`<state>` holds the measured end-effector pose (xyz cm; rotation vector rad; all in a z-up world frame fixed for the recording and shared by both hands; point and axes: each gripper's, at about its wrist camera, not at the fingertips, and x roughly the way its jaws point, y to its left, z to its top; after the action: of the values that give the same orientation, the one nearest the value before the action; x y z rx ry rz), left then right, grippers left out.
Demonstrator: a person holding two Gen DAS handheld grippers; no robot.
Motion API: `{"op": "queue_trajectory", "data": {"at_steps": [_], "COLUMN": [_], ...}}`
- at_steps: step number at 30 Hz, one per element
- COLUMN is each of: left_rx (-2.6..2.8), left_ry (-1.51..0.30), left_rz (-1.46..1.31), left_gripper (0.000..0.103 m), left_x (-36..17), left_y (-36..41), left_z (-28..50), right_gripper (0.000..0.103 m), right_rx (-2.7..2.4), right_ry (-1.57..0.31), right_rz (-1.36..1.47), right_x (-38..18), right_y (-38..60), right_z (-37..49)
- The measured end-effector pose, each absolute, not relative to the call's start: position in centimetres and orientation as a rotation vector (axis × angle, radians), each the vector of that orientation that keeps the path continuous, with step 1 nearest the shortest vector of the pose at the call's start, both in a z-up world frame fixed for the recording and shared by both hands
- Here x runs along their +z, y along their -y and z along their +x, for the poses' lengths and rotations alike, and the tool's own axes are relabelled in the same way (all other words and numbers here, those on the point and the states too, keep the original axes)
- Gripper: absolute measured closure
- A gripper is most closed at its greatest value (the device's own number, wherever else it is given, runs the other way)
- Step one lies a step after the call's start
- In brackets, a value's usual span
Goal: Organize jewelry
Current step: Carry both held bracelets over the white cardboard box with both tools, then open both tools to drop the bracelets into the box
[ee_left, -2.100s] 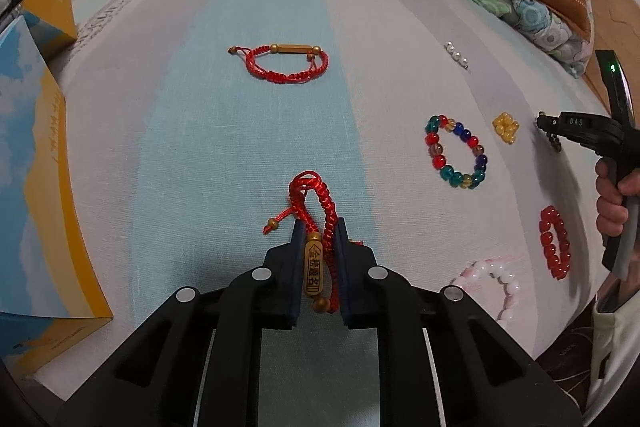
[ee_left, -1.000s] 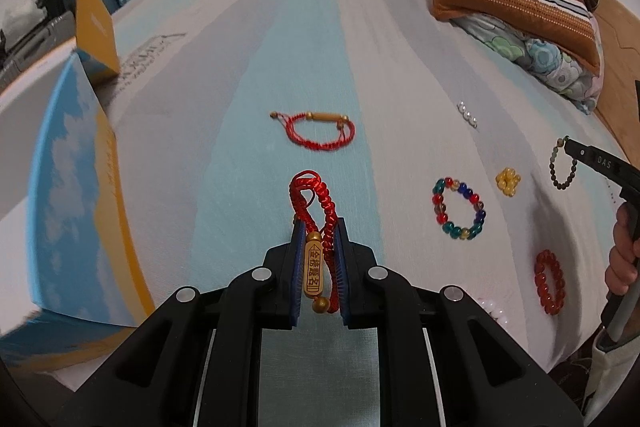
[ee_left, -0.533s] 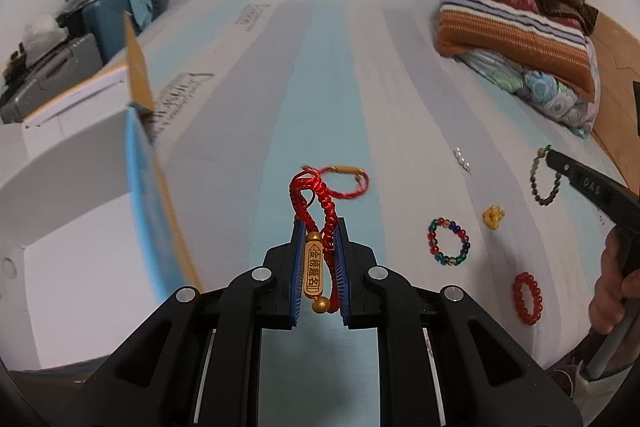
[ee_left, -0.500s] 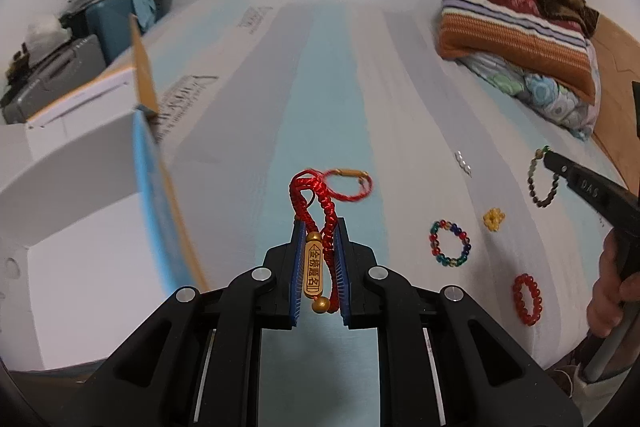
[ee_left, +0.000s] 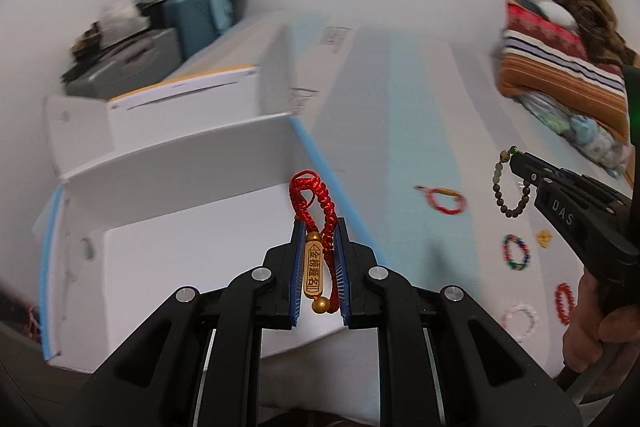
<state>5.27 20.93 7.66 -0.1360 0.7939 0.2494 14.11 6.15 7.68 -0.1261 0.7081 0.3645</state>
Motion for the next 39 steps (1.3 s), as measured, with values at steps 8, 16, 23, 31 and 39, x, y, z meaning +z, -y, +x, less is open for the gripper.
{"op": "queue_trajectory", "data": {"at_steps": [8,16,23,31,39], "left_rx": [0.388,0.455,0.450,0.447,0.479], "left_ry": [-0.836,-0.883,-0.968,-1.047,-1.054], "left_rz": [-0.186,-0.237,-0.292,-0.310,-0.304], "left_gripper": [0.089,0.089,0.089,0.089,0.080], "left_x": [6.4,4.8,2.4,0.7,0.1], "left_y": [-28.6,-33.2,-35.4,-36.0,-36.6], "left_z": [2.1,0.5,0.6,0.8,0.9], "right_gripper": [0.096,0.096,0.096,0.096,0.079], "right_rx": [0.520,0.639,0.640,0.608,0.614], "right_ry": [-0.700,-0.778,-0.911,-1.023,-1.007], "right_rz": [-0.167,-0.230,-0.279,-0.313,-0.307], "right_x": [8.3,6.8,3.4,0.5,0.4], "right_y": [-14.7,-21.3,-23.6,-25.0,-25.5], "right_z": [11.5,10.2,10.6,11.2,11.1]}}
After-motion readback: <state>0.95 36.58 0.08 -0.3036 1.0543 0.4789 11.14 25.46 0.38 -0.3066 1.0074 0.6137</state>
